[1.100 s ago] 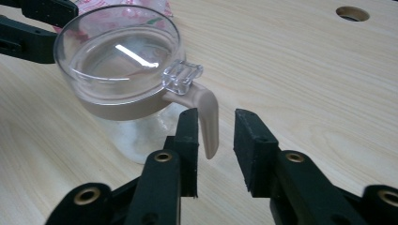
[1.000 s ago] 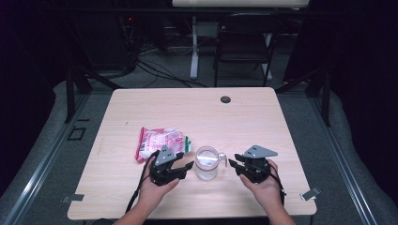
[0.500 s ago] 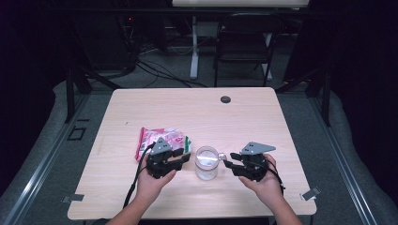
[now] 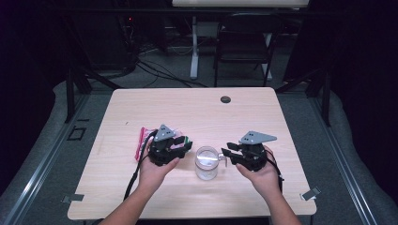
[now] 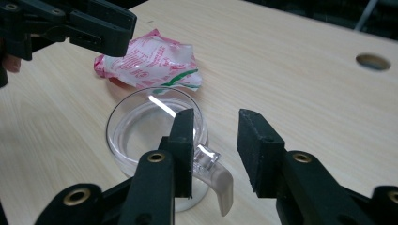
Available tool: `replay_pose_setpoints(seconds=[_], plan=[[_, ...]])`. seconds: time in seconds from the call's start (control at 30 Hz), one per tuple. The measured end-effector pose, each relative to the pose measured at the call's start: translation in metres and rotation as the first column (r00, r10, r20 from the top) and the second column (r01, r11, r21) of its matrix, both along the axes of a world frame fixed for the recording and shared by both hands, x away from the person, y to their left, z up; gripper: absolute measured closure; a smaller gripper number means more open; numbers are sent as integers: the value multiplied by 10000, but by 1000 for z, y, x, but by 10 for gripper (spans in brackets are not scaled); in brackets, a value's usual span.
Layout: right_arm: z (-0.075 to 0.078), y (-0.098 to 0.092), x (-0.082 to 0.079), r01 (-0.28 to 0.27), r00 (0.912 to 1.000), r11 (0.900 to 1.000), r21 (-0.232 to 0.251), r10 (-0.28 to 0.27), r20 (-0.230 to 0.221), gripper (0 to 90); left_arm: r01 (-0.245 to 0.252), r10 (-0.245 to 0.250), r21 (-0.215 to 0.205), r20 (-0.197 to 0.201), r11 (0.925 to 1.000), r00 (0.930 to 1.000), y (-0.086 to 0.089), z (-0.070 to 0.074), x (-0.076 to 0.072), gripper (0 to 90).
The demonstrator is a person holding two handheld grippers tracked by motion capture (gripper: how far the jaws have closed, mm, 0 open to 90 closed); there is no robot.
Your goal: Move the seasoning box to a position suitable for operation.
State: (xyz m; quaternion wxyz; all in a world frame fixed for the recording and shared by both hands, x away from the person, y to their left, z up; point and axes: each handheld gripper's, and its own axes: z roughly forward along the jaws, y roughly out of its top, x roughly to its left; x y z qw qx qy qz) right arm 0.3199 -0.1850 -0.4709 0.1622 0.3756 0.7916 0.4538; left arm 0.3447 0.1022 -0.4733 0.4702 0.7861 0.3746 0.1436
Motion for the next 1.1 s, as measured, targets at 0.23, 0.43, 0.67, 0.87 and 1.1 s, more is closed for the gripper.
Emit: replay_pose_setpoints(seconds=[0.23, 0.43, 0.67, 0.87, 1.1], plan=[[4, 6, 7, 814, 9950, 9966, 89, -807, -592, 656, 33, -44, -487, -241, 9988, 9997, -5, 0, 6, 635], [0, 4, 8, 1182, 9906, 9928, -183, -1192, -672, 657, 364, -364, -125, -10, 9993, 9993, -6, -7, -1, 601], [0, 3, 5, 1122, 9896, 9937, -57, -1122, -900, 718, 456, -469, -406, -305, 9981, 9984, -1, -16, -3, 601], [-2, 3, 5, 1246, 9889, 9922, 19, -1240, -822, 744, 483, -486, -170, -136, 9987, 9987, -2, -20, -5, 618], [-3, 6, 4, 1086, 9890, 9941, 6, -1080, -1008, 759, 625, -624, 10, -425, 9980, 9971, -7, -25, -8, 726]])
